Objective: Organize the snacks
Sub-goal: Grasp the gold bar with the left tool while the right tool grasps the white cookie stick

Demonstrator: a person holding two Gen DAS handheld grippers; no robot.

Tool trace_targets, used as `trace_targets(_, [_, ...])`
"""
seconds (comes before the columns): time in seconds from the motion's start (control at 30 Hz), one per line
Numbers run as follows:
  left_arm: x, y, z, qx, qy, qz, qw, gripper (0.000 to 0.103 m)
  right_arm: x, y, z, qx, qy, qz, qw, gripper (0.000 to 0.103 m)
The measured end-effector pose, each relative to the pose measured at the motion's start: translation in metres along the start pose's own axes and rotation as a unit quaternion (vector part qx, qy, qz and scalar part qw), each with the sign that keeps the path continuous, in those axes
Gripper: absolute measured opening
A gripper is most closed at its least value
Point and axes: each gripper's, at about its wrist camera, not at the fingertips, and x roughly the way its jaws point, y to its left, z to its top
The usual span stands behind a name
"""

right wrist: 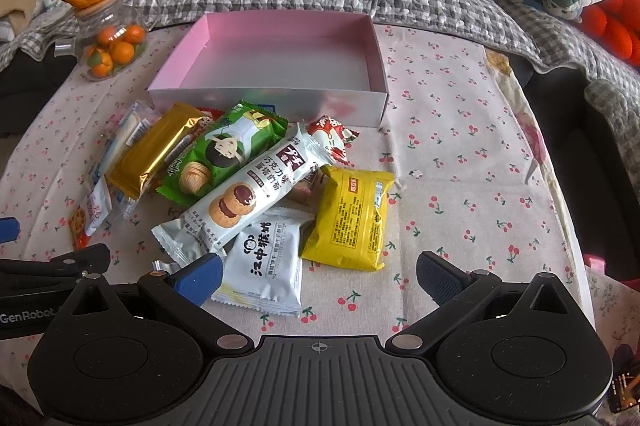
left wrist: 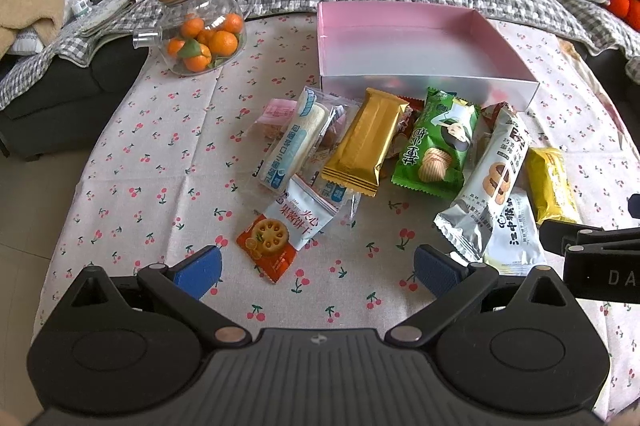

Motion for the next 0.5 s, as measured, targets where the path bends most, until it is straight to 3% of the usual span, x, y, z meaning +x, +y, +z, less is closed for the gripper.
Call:
trace_targets(0.1, [-0.001, 0.003, 0.002, 0.0, -0.005, -0.01, 0.9999, 0.103, 0.001, -0.006, 0.003, 0.008, 0.003, 0.006, 1.0, 0.103])
trace_targets(0.27, [-0.001, 0.01, 0.01, -0.005, 0.004, -0.055, 0.9985, 0.102, 0.008, -0.017, 0.011, 0.025, 0.028, 0.052, 0.998, 0.103])
trace_targets(0.5, [-0.005, 0.004, 0.028, 0.046, -0.01, -0.06, 0.9971, 0.102, 0.016, -0.03, 0.029, 0.092, 0.082, 0.108, 0.987, 0.103])
